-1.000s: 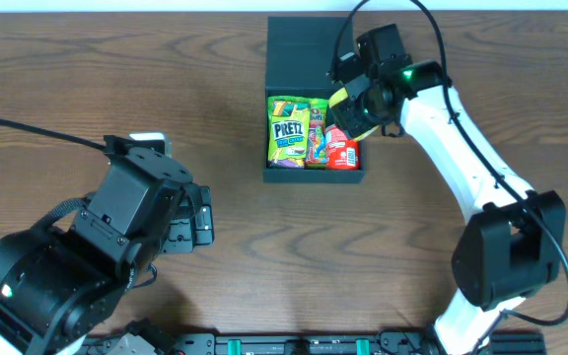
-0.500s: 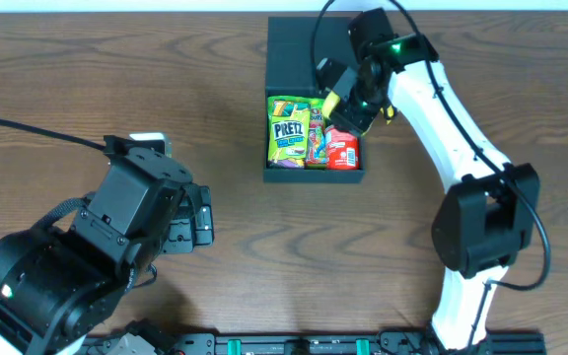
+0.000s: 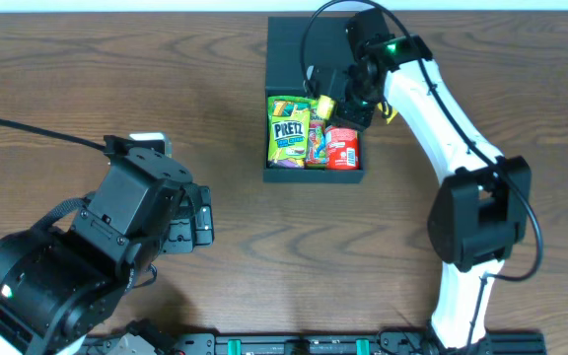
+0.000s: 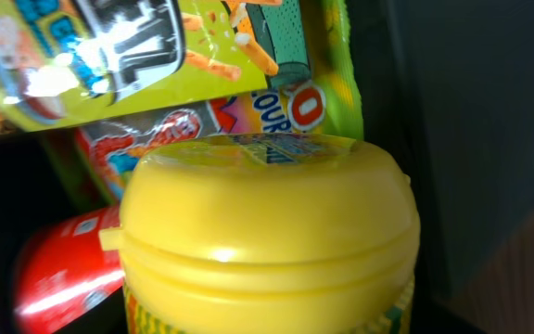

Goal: Pack container
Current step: 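Carry the Mentos bottle left and lower it into the box's back corner, then release the bottle and raise the right gripper to the right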

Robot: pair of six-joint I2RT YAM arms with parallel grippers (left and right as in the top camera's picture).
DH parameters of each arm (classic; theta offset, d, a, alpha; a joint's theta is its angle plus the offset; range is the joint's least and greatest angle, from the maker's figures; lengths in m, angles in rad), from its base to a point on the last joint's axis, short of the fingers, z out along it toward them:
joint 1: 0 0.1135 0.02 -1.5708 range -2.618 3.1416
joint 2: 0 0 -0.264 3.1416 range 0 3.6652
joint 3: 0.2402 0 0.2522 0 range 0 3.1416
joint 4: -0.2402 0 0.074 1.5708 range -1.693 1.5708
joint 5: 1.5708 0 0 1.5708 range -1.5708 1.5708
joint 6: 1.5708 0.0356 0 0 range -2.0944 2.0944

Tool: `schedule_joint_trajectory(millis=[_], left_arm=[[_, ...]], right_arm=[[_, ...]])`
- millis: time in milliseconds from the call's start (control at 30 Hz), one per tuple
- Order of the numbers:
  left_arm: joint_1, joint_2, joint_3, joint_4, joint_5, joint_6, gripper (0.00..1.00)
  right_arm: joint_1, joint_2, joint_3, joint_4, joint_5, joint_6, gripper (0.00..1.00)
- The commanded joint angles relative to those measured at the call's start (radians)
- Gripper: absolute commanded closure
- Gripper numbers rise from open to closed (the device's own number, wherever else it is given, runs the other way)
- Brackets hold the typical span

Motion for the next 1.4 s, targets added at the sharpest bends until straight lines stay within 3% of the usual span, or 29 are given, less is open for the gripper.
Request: schedule_joint_trajectory(millis=[0,267,500,900,1067,1200,1367], left_arm=[[0.001,0.0,0.01,0.0,0.003,0.01,0.05],[0.001,0.0,0.01,0.0,0.003,0.01,0.05],[0.001,0.0,0.01,0.0,0.003,0.01,0.05],[0.001,0.0,0.01,0.0,0.003,0.01,0.05],[0.001,0.0,0.01,0.0,0.003,0.01,0.05],[0.001,0.0,0.01,0.0,0.003,0.011,0.05],[0.001,0.0,0.01,0.0,0.003,0.01,0.05]], right_arm=[[-0.011,0.045,0.025,0.028,-0.035,-0.059,0.45],[-0.012,0.087,0.025,0.123,-0.035,-0.068,0.4],[-0.012,0.1,0.025,0.117,-0.035,-0.077,0.29],[-0.014,0.1,0.046,0.103,-0.031,-0.057,0.29],[-0.019,0.1,0.117,0.089,-0.006,0.031,0.28],[-0.033,0.096,0.19,0.085,0.026,0.166,0.21],[-0.087,0.084,0.254,0.093,0.026,0.546,0.12]])
